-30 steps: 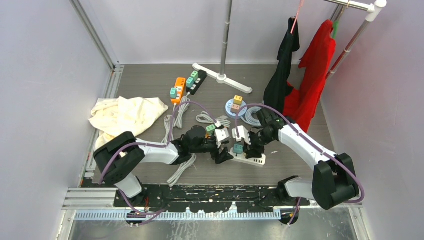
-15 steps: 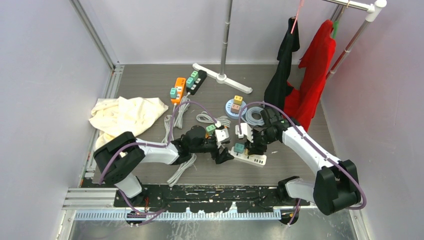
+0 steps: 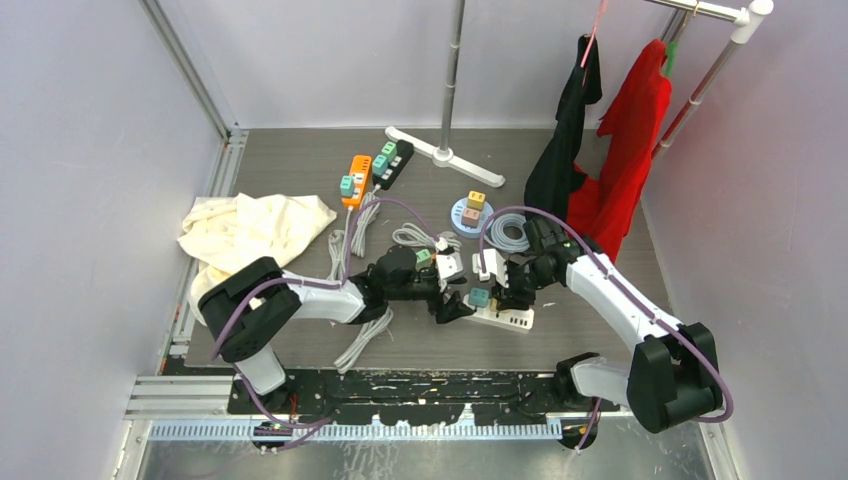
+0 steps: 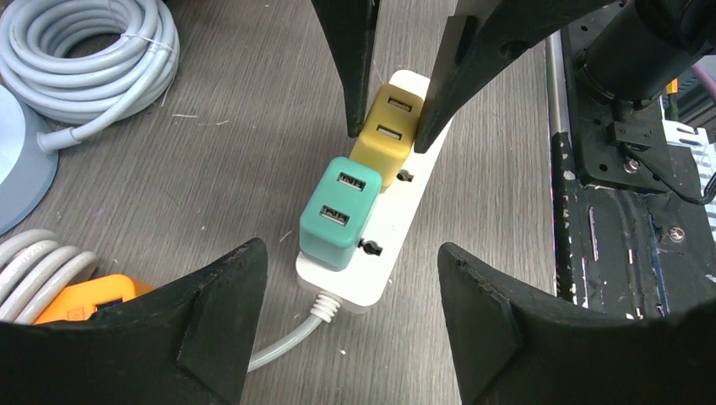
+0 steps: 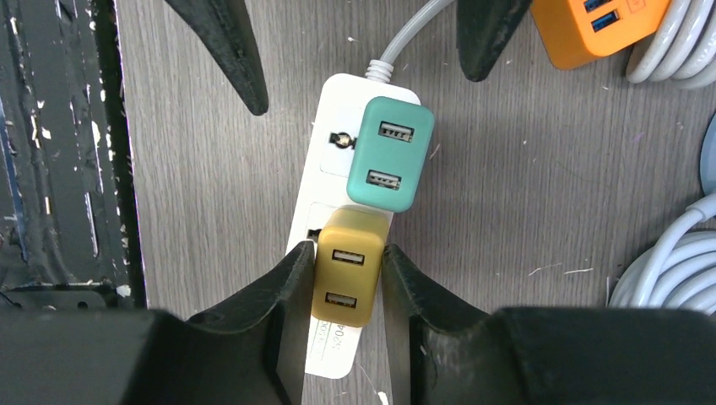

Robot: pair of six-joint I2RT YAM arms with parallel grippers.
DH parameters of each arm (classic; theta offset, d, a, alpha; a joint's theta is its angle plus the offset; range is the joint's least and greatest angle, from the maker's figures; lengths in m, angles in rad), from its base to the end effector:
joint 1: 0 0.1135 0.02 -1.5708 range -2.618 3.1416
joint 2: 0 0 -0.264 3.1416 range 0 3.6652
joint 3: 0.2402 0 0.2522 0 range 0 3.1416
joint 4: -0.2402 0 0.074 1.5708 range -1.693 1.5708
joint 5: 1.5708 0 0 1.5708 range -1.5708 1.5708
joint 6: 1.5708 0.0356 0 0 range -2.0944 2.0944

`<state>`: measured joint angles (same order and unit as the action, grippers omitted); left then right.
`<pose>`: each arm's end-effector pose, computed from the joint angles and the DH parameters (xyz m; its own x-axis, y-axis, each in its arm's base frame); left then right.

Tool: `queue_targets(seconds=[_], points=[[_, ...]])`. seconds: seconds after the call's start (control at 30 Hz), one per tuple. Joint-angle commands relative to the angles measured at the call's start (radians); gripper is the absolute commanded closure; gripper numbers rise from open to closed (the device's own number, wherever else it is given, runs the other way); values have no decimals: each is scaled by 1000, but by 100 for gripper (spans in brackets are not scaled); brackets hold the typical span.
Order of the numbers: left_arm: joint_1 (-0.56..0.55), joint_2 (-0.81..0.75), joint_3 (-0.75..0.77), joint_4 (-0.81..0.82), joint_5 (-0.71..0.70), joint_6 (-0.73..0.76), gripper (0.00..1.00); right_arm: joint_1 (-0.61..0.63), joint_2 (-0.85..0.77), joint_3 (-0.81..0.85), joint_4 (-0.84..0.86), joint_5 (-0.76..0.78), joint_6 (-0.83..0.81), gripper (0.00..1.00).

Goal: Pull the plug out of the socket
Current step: Remove the plug from the socket.

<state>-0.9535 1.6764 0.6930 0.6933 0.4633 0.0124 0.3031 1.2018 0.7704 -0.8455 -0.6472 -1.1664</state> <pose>0.1809 -0.2823 0.1751 -0.1534 0.2353 -0.9597 0.9793 0.1657 -0.1159 0.1864 0.0808 0.2138 0.0127 -0.7645 -0.6445 -0.9991 0.0165 -0.0393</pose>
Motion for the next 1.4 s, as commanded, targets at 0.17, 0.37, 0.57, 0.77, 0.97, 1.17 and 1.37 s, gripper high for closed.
queue_targets(seconds=[0.17, 0.37, 0.57, 0.77, 0.97, 1.17, 1.37], points=[[24, 61, 71, 87, 76, 21, 29, -11, 20, 45, -135, -57, -251, 95], [27, 116, 107, 108, 130, 15, 34, -15, 44, 43, -138, -80, -323, 99], [27, 151, 119, 132, 161, -6, 38, -25, 59, 49, -112, -77, -304, 99], [27, 173, 131, 132, 186, -30, 48, -41, 61, 46, -60, -78, -235, 99], [27, 189, 140, 131, 216, -47, 68, -52, 54, 35, -26, -78, -201, 99], [27, 179, 121, 105, 217, -31, 96, -89, 39, 23, -15, -56, -196, 99], [27, 158, 106, 47, 201, 20, 100, -109, 9, -20, -88, -50, -289, 99]])
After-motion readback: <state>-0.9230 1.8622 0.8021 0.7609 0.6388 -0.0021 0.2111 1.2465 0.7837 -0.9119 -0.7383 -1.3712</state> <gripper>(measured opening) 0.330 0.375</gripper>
